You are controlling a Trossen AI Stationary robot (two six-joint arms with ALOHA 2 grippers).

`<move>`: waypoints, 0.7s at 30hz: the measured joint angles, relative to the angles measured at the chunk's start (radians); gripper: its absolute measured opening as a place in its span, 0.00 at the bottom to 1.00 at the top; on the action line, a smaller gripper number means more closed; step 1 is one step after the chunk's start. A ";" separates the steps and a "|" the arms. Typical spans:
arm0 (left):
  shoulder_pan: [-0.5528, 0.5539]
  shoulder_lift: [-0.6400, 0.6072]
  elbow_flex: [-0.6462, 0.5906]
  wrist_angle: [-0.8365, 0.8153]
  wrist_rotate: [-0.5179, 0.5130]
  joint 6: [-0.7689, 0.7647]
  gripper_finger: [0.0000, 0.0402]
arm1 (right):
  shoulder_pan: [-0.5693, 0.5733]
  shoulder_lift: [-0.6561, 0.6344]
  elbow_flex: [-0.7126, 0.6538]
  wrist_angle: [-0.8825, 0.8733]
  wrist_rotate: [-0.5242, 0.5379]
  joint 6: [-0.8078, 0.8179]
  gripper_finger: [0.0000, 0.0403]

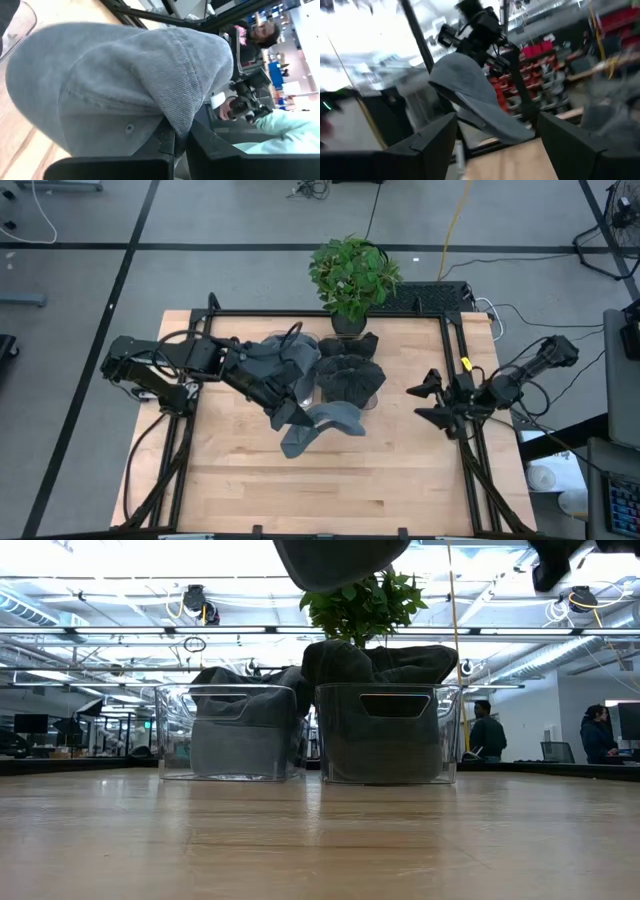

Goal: Pick & Place hat
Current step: Put the blue cap into the left transparent bin

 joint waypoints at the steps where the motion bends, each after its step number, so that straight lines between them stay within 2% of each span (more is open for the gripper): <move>1: 0.004 0.000 0.005 0.001 0.011 0.000 0.04 | 0.000 0.041 0.046 -0.018 0.002 -0.050 0.66; 4: 0.006 0.000 0.027 0.001 0.053 0.017 0.04 | -0.004 0.156 0.148 -0.086 0.018 -0.148 0.66; 13: 0.006 0.000 0.149 0.036 0.154 0.086 0.04 | -0.037 0.436 0.311 -0.103 0.028 -0.167 0.66; 18: 0.006 0.000 0.249 0.040 0.189 0.137 0.04 | -0.060 0.601 0.401 0.020 0.033 -0.254 0.66; 21: 0.006 0.000 0.305 0.042 0.191 0.160 0.04 | -0.083 0.688 0.449 0.144 0.077 -0.307 0.66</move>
